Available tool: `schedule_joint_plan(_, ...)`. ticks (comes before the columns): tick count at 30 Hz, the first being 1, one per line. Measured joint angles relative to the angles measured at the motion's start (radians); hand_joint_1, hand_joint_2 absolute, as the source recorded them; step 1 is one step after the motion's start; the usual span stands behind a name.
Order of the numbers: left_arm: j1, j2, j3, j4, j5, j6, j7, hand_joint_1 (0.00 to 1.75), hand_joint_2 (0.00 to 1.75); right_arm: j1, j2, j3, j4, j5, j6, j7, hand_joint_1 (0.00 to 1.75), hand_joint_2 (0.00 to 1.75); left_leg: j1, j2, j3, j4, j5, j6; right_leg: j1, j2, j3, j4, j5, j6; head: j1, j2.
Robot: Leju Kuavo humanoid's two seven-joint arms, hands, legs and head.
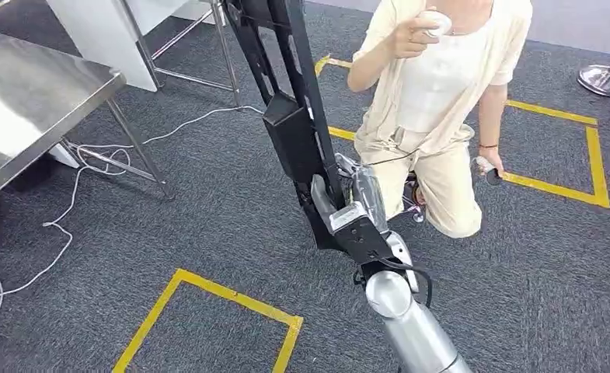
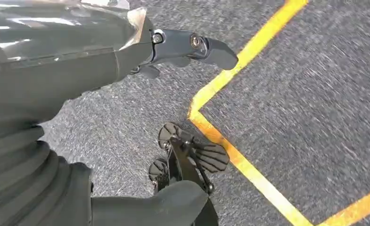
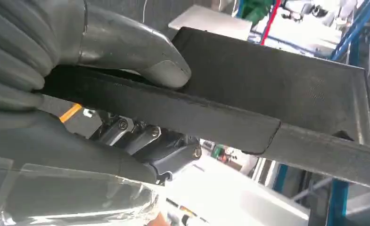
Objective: Take the parts from the cabinet and place them on the table.
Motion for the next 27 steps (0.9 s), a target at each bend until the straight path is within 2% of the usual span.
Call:
schedule_joint_plan(1, 0.0, 0.0, 0.0, 0.0, -0.001, -0.002, 0.0, 0.0, 1.75, 0.0, 0.0, 0.0, 0.0, 0.0, -0.002, 0.0, 1.75, 1.75, 0.0, 0.008, 0.044, -0.086, 0.045, 0.002, 0.0, -0.008, 0.003, 0.0, -0.003, 0.003, 0.0, 0.0)
schedule_joint_plan(2, -0.001, 0.002, 0.0, 0.0, -0.001, -0.005, -0.001, 0.0, 1.75, 0.0, 0.0, -0.001, 0.0, 0.0, -0.002, 0.0, 1.75, 1.75, -0.001, 0.026, 0.095, -0.179, 0.085, 0.006, 0.0, -0.014, 0.007, 0.0, -0.006, 0.005, 0.0, 0.0)
schedule_joint_plan(3, -0.002, 0.003, 0.0, 0.0, -0.002, -0.006, -0.002, 0.0, 1.75, 0.0, 0.0, -0.001, 0.0, 0.0, -0.003, 0.0, 1.75, 1.75, -0.003, 0.066, 0.134, -0.25, 0.096, 0.011, 0.005, -0.019, 0.01, 0.0, -0.008, 0.009, 0.0, 0.0)
schedule_joint_plan(4, -0.005, 0.004, 0.0, 0.0, -0.002, -0.008, -0.003, 0.0, 1.75, 0.0, -0.001, -0.003, 0.0, 0.0, -0.005, 0.0, 1.75, 1.75, -0.014, 0.061, 0.136, -0.257, 0.089, 0.015, 0.016, -0.027, 0.009, 0.001, -0.012, 0.015, 0.002, 0.0)
schedule_joint_plan(7, -0.005, 0.004, 0.0, 0.0, -0.004, -0.009, -0.003, 0.0, 1.75, 0.0, -0.001, -0.004, 0.0, 0.002, -0.007, 0.0, 1.75, 1.75, -0.019, 0.03, 0.131, -0.257, 0.088, 0.025, 0.015, -0.049, 0.015, -0.004, -0.016, 0.026, 0.004, 0.0)
schedule_joint_plan(8, -0.005, 0.004, 0.0, 0.0, -0.004, -0.009, -0.003, 0.0, 1.75, 0.0, 0.0, -0.004, -0.002, 0.002, -0.008, 0.0, 1.75, 1.75, -0.013, 0.02, 0.143, -0.269, 0.096, 0.035, 0.025, -0.056, 0.019, -0.001, -0.023, 0.034, 0.003, 0.0)
schedule_joint_plan(9, -0.004, 0.003, 0.0, 0.0, -0.004, -0.01, -0.004, 0.0, 1.75, 0.002, -0.001, -0.005, -0.002, 0.002, -0.01, 0.0, 1.75, 1.75, -0.009, 0.015, 0.148, -0.275, 0.099, 0.039, 0.015, -0.028, 0.009, 0.021, -0.035, 0.037, 0.004, 0.0)
schedule_joint_plan(10, -0.006, 0.003, 0.0, 0.0, -0.003, -0.01, -0.004, 0.0, 1.75, 0.002, -0.001, -0.005, -0.002, 0.002, -0.01, 0.0, 1.75, 1.75, -0.007, 0.008, 0.149, -0.276, 0.1, 0.047, 0.015, 0.004, -0.012, 0.071, -0.06, 0.03, 0.004, 0.0)
schedule_joint_plan(11, -0.007, 0.004, 0.0, 0.0, -0.003, -0.011, -0.004, 0.0, 1.75, 0.003, -0.003, -0.005, -0.002, 0.002, -0.011, -0.001, 1.75, 1.75, -0.007, -0.002, 0.149, -0.276, 0.1, 0.051, 0.011, 0.023, -0.055, 0.158, -0.097, 0.024, 0.01, 0.0)
schedule_joint_plan(12, -0.008, 0.004, 0.0, 0.0, -0.003, -0.011, -0.004, 0.0, 1.75, 0.007, -0.006, -0.005, -0.002, 0.002, -0.011, -0.001, 1.75, 1.75, -0.007, -0.014, 0.148, -0.276, 0.099, 0.052, 0.009, 0.03, -0.1, 0.245, -0.13, 0.021, 0.011, 0.0)
schedule_joint_plan(13, -0.008, 0.004, 0.0, 0.0, -0.003, -0.011, -0.004, 0.0, 1.75, 0.011, -0.009, -0.005, -0.002, 0.002, -0.011, -0.001, 1.75, 1.75, -0.007, -0.027, 0.147, -0.276, 0.099, 0.052, 0.008, 0.032, -0.136, 0.309, -0.147, 0.024, 0.011, 0.0)
schedule_joint_plan(14, -0.007, 0.004, 0.0, 0.0, -0.003, -0.012, -0.004, 0.0, 1.75, 0.016, -0.01, -0.005, -0.002, 0.002, -0.011, 0.0, 1.75, 1.75, -0.007, -0.038, 0.148, -0.276, 0.099, 0.052, 0.007, 0.033, -0.147, 0.324, -0.144, 0.03, 0.011, 0.0)
schedule_joint_plan(15, -0.007, 0.004, 0.0, 0.0, -0.003, -0.013, -0.004, 0.0, 1.75, 0.017, -0.011, -0.005, -0.002, 0.002, -0.011, 0.0, 1.75, 1.75, -0.007, -0.05, 0.148, -0.275, 0.099, 0.051, 0.006, 0.034, -0.134, 0.29, -0.123, 0.04, 0.011, 0.0)
schedule_joint_plan(16, -0.006, 0.004, 0.0, 0.0, -0.003, -0.014, -0.004, 0.0, 1.75, 0.016, -0.011, -0.005, -0.002, 0.002, -0.011, 0.0, 1.75, 1.75, -0.006, -0.062, 0.149, -0.274, 0.099, 0.05, 0.003, 0.036, -0.102, 0.22, -0.089, 0.052, 0.012, 0.0)
schedule_joint_plan(17, -0.005, 0.003, 0.0, 0.0, -0.003, -0.014, -0.004, 0.0, 1.75, 0.015, -0.011, -0.005, -0.002, 0.002, -0.011, 0.0, 1.75, 1.75, -0.004, -0.074, 0.151, -0.272, 0.098, 0.048, -0.002, 0.044, -0.056, 0.123, -0.048, 0.062, 0.011, 0.0)
schedule_joint_plan(18, -0.005, 0.003, 0.0, 0.001, -0.003, -0.015, -0.004, 0.0, 1.75, 0.014, -0.011, -0.005, -0.002, 0.002, -0.011, 0.0, 1.75, 1.75, -0.004, -0.084, 0.148, -0.269, 0.095, 0.042, -0.011, 0.076, -0.017, 0.038, -0.017, 0.071, 0.013, 0.0)
schedule_joint_plan(19, -0.007, 0.004, 0.0, 0.0, -0.003, -0.015, -0.004, 0.0, 1.75, 0.012, -0.011, -0.005, -0.002, 0.005, -0.011, 0.002, 1.75, 1.75, -0.011, -0.092, 0.143, -0.258, 0.092, 0.033, -0.008, 0.093, -0.009, 0.013, -0.015, 0.063, 0.015, 0.0)
schedule_joint_plan(20, -0.006, 0.004, 0.0, 0.0, -0.004, -0.015, -0.004, 0.0, 1.75, 0.011, -0.01, -0.005, -0.002, 0.008, -0.011, 0.006, 1.75, 1.75, -0.01, -0.101, 0.139, -0.259, 0.093, 0.028, -0.009, 0.081, -0.004, 0.015, -0.012, 0.051, 0.014, 0.0)
schedule_joint_plan(22, 0.0, 0.004, 0.0, 0.001, -0.011, -0.016, -0.003, 0.0, 1.75, 0.012, -0.01, -0.005, -0.002, 0.009, -0.012, 0.011, 1.75, 1.75, -0.004, -0.11, 0.136, -0.264, 0.097, 0.02, -0.001, 0.071, -0.006, 0.017, -0.011, 0.039, 0.013, 0.0)
schedule_joint_plan(23, 0.002, 0.007, 0.0, 0.001, -0.013, -0.016, -0.003, 0.0, 1.75, 0.011, -0.008, -0.005, -0.002, 0.01, -0.012, 0.011, 1.75, 1.75, -0.002, -0.113, 0.132, -0.262, 0.095, 0.014, -0.011, 0.061, -0.004, 0.013, -0.007, 0.03, 0.012, 0.0)
schedule_joint_plan(24, 0.003, 0.005, 0.0, 0.001, -0.015, -0.017, -0.002, 0.0, 1.75, 0.008, -0.007, -0.005, -0.003, 0.01, -0.013, 0.013, 1.75, 1.75, -0.004, -0.068, 0.129, -0.246, 0.084, 0.01, -0.011, 0.055, -0.002, 0.011, -0.005, 0.026, 0.011, 0.0)
schedule_joint_plan(25, 0.001, 0.005, 0.0, 0.002, -0.015, -0.017, -0.002, 0.0, 1.75, 0.008, -0.006, -0.005, -0.004, 0.011, -0.014, 0.013, 1.75, 1.75, -0.006, -0.028, 0.11, -0.203, 0.055, 0.005, -0.009, 0.048, -0.001, 0.011, -0.008, 0.016, 0.0, 0.0)
schedule_joint_plan(26, -0.002, 0.006, 0.0, 0.002, -0.015, -0.018, -0.002, 0.0, 1.75, 0.009, -0.006, -0.006, -0.005, 0.014, -0.014, 0.013, 1.75, 1.75, -0.004, -0.011, 0.078, -0.135, 0.018, 0.001, -0.005, 0.039, 0.0, 0.011, -0.01, 0.01, -0.002, 0.0)
schedule_joint_plan(27, -0.003, 0.006, 0.0, 0.002, -0.015, -0.018, -0.002, 0.0, 1.75, 0.01, -0.006, -0.006, -0.005, 0.017, -0.014, 0.014, 1.75, 1.75, -0.002, -0.005, 0.04, -0.055, -0.018, 0.0, -0.001, 0.03, 0.0, 0.011, -0.011, 0.008, -0.002, 0.0)
